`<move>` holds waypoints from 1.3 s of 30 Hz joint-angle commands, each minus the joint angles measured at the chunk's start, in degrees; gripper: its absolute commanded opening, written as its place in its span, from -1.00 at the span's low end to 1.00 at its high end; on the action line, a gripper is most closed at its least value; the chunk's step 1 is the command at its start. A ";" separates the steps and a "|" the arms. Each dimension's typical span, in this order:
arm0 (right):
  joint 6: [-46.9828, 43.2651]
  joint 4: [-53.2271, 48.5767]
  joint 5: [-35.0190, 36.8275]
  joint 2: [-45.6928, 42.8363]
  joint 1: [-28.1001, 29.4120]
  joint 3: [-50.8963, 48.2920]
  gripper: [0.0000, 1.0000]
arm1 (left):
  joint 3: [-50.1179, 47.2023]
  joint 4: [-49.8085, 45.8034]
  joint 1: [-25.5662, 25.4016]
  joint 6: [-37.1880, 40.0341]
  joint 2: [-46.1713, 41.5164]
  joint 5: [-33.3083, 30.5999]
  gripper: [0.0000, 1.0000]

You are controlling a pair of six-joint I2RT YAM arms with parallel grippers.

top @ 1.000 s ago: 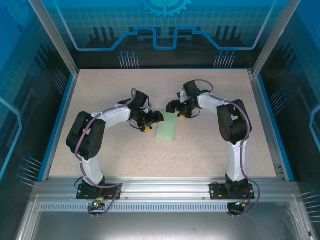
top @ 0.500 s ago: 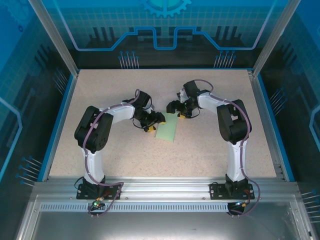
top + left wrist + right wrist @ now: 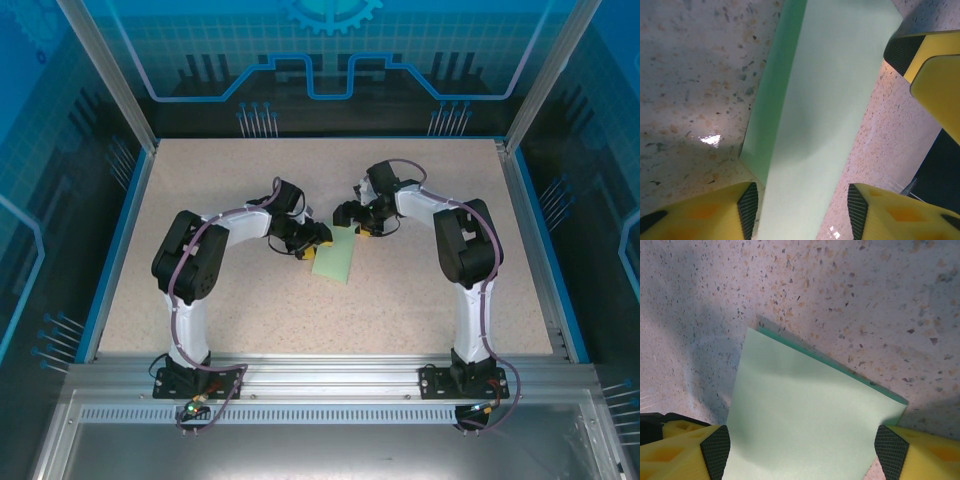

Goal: Fold a paper plane with a square sheet of paper (fold left side to right side)
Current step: Third fold the triangle at the center of the table.

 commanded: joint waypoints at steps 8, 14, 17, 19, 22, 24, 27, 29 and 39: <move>-0.87 -0.85 1.22 1.25 0.45 -1.55 0.62 | -0.48 -3.14 0.23 2.04 -1.05 -2.13 -0.29; -1.16 -0.68 1.05 1.12 0.53 -1.44 0.63 | -0.48 -4.63 0.17 3.10 -0.83 -3.41 -0.58; -1.51 0.02 0.95 0.43 0.53 -1.76 0.65 | -0.43 -4.73 0.16 3.28 -0.61 -3.35 -0.67; -2.06 1.43 1.38 -1.07 0.45 -2.68 0.70 | -0.38 -4.77 0.17 3.42 -0.57 -3.36 -0.72; -3.71 3.06 3.78 -4.76 0.25 -4.55 0.83 | -0.31 -4.94 0.24 3.46 -0.57 -3.19 -0.78; -5.83 3.36 6.15 -8.38 0.23 -6.09 0.88 | -0.20 -4.96 0.16 3.37 -0.65 -2.93 -0.82; -10.25 3.37 8.51 -15.49 0.35 -10.35 0.91 | -0.01 -5.16 0.13 2.78 -0.92 -2.03 -0.86; -13.40 3.88 9.41 -21.09 1.07 -14.96 0.91 | 0.15 -5.30 0.02 2.57 -1.18 -1.82 -0.88; -22.77 13.60 29.73 -44.88 23.37 -41.57 0.85 | 1.73 -7.50 -0.30 1.17 -1.01 -0.68 -0.90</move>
